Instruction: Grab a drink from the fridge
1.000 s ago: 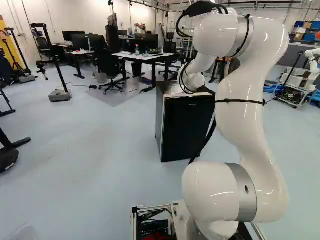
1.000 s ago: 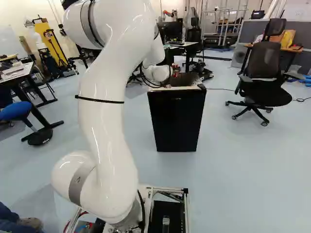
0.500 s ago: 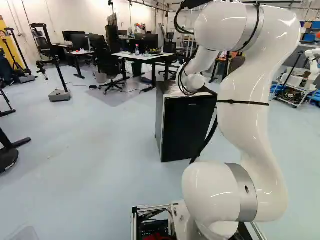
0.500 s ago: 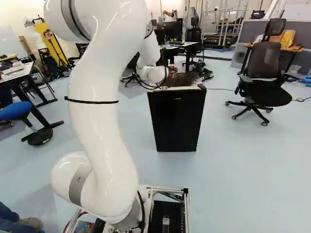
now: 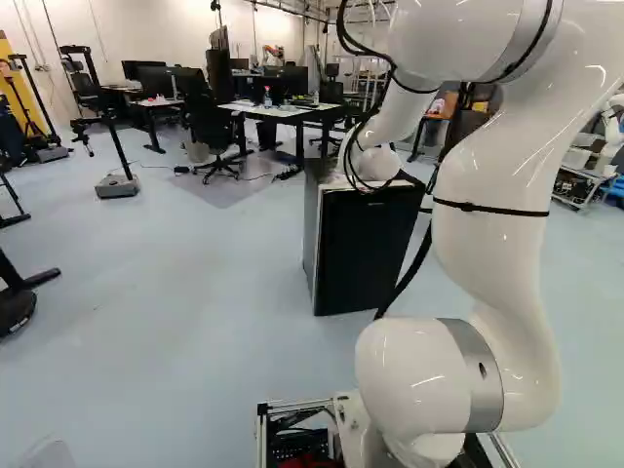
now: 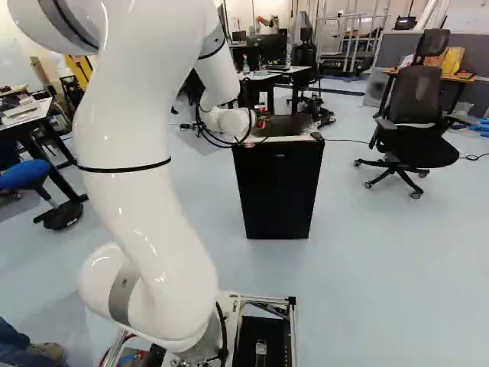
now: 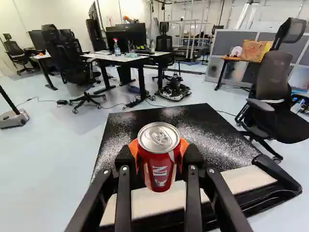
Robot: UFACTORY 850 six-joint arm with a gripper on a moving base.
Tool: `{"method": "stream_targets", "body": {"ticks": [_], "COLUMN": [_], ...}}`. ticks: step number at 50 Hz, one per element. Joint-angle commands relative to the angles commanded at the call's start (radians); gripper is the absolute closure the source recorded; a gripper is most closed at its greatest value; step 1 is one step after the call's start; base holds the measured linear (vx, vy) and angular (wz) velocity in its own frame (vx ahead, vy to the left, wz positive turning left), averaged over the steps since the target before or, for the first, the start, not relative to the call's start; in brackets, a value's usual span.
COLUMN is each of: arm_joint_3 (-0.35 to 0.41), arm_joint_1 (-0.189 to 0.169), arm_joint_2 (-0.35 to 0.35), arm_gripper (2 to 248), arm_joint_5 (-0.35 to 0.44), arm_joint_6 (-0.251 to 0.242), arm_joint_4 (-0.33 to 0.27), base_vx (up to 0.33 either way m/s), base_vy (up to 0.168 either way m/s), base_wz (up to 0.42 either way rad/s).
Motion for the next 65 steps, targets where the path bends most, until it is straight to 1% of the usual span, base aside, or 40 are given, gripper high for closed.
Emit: {"method": "stream_targets", "body": {"ticks": [26,37,47,65], "arm_joint_3": [0.286,0.394,0.485,0.615], "arm_joint_1": [0.055,0.076,0.093,0.118], "arm_joint_2": [0.213,0.294,0.361,0.457], "arm_gripper": [151,151,151,151], "arm_joint_5": [0.045,0.062,0.076,0.097], "arm_joint_6": [0.0,0.0,0.0,0.0], "arm_joint_4": [0.005,0.006,0.008,0.01], "base_vx": [0.0,0.0,0.0,0.0], "base_vy": [0.0,0.0,0.0,0.0], "base_wz": [0.0,0.0,0.0,0.0]}}
